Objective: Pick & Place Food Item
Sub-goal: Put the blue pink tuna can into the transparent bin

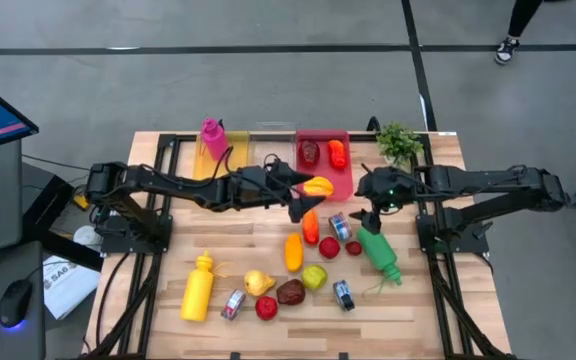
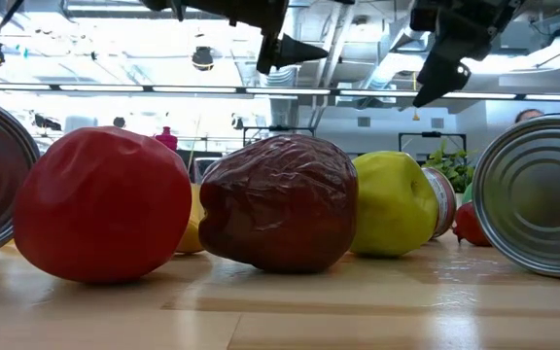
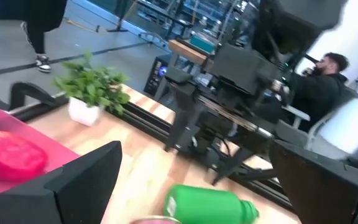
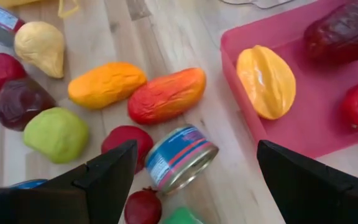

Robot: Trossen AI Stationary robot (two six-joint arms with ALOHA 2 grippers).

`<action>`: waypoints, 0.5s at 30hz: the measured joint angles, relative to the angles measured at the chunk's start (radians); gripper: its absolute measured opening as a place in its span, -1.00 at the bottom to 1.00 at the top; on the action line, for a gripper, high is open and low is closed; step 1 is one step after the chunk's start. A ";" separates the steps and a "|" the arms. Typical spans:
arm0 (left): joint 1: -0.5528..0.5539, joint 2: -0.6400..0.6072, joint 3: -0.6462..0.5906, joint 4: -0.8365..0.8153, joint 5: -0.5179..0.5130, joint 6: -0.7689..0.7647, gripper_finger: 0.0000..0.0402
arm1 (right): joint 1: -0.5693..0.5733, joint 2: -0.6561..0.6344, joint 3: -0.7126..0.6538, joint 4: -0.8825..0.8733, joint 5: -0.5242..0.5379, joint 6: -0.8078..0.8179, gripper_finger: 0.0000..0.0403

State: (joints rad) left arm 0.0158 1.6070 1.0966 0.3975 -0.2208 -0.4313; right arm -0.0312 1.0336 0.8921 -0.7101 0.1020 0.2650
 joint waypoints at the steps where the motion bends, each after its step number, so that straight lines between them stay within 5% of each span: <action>1: -0.008 0.000 0.000 -0.004 0.000 0.000 0.97 | 0.007 0.000 0.000 0.000 0.000 0.003 0.62; 8: -0.055 0.000 0.000 -0.014 -0.019 0.000 0.97 | 0.052 0.000 0.000 0.000 0.012 0.093 0.62; 15: -0.084 0.000 0.000 -0.015 -0.019 0.000 0.97 | 0.092 0.036 0.000 0.003 0.142 0.216 0.62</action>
State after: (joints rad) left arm -0.0677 1.6070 1.0966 0.3828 -0.2401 -0.4310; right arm 0.0606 1.0698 0.8925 -0.7066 0.2439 0.4808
